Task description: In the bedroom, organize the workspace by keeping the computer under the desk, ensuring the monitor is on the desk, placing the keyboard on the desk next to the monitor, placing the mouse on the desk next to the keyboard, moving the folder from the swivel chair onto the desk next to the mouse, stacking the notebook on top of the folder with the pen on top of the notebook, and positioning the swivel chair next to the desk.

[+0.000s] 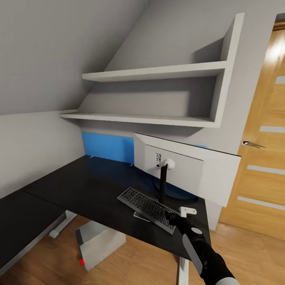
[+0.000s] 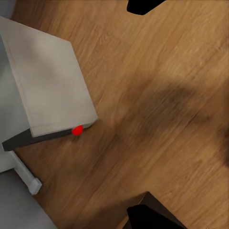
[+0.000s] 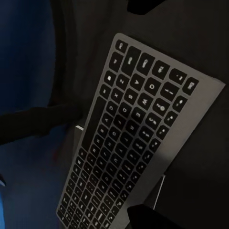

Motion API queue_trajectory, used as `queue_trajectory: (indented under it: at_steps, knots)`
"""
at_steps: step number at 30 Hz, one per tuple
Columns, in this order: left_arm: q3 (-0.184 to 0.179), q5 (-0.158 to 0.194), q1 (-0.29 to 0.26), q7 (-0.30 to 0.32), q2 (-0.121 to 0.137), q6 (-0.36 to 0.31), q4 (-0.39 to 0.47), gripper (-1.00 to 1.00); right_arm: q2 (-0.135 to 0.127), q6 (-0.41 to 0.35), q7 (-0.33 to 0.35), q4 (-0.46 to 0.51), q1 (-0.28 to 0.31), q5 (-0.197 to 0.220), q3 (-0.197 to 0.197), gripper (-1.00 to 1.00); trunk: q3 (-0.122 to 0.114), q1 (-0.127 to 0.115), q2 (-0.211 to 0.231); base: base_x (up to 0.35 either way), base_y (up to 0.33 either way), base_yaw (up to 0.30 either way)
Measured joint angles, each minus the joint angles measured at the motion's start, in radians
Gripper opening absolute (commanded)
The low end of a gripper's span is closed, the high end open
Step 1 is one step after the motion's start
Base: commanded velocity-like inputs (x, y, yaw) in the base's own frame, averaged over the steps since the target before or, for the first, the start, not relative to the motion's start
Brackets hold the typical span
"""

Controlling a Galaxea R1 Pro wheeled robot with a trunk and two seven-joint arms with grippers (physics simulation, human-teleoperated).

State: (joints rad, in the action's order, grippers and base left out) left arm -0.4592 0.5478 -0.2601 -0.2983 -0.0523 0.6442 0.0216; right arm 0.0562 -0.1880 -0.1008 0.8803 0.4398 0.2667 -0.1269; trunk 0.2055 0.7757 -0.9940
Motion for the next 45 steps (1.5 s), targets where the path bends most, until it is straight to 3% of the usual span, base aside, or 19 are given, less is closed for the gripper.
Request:
queue_trajectory:
  at_steps: [11, 23, 38, 45]
  knots:
    - [0.0, 0.002, 0.0, -0.003, 0.0, -0.005, 0.0, 1.0, 0.022, 0.028, -0.004, -0.003, -0.001, -0.001, -0.027, 1.0, 0.0, 0.0, 0.0, 0.0, 0.0, 0.036]
    - [0.0, 0.002, 0.0, -0.006, 0.0, -0.005, 0.0, 1.0, 0.023, 0.042, -0.004, -0.021, -0.001, -0.003, -0.03, 1.0, 0.001, 0.0, 0.0, 0.0, 0.0, 0.214]
    - [0.0, 0.002, 0.0, -0.009, 0.0, -0.004, 0.0, 1.0, 0.02, 0.054, -0.002, -0.023, -0.001, -0.008, -0.031, 1.0, 0.001, 0.0, 0.0, 0.0, 0.0, 0.018]
    - [0.0, 0.003, 0.0, -0.008, 0.005, -0.004, 0.0, 1.0, 0.02, 0.066, -0.002, -0.03, -0.001, -0.008, -0.03, 1.0, 0.001, 0.0, 0.0, 0.222, 0.0, 0.0]
